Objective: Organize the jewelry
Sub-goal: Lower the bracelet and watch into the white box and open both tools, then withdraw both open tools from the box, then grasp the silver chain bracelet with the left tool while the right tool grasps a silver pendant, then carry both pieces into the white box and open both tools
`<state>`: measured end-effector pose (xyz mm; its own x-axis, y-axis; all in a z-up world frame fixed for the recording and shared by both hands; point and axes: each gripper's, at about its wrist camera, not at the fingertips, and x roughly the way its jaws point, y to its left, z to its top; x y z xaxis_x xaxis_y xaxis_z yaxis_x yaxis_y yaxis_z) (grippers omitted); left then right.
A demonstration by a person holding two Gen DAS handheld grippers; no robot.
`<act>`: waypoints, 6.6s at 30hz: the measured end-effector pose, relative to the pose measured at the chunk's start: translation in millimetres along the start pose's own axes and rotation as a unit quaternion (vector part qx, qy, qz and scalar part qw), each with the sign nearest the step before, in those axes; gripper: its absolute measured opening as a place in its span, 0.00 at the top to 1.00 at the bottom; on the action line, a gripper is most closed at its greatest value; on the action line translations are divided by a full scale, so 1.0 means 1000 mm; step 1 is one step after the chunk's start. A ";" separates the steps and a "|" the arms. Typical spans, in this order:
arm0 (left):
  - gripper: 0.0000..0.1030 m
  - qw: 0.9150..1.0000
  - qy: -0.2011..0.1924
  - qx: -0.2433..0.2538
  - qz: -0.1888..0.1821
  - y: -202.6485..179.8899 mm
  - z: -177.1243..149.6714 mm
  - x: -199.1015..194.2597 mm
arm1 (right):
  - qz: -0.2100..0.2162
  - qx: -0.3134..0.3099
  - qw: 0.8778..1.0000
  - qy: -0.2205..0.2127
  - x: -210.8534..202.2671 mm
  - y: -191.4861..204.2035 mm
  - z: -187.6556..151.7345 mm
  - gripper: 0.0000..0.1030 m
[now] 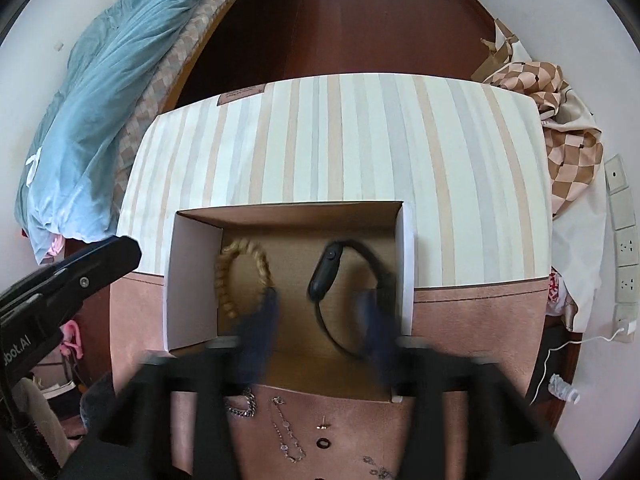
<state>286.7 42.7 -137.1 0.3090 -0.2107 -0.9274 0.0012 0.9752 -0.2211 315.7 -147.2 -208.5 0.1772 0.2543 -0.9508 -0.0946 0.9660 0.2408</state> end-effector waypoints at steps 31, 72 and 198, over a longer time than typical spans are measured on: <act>0.01 0.988 -0.073 -0.006 0.136 0.017 -0.079 -0.035 | -0.112 -0.017 0.991 -0.071 -0.036 0.009 -0.075 0.02; 0.01 0.980 -0.088 -0.020 0.179 0.029 -0.179 -0.056 | -0.063 0.048 0.992 -0.103 -0.056 -0.017 -0.191 0.21; 0.02 0.992 -0.069 0.022 0.105 0.009 -0.038 -0.008 | -0.098 -0.008 0.993 -0.071 -0.035 -0.010 -0.037 0.08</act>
<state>248.5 50.6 -143.1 0.4333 0.0065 -0.9012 -0.0360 0.9993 -0.0101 274.1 -167.9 -184.8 0.3295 0.0662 -0.9418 -0.0590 0.9970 0.0495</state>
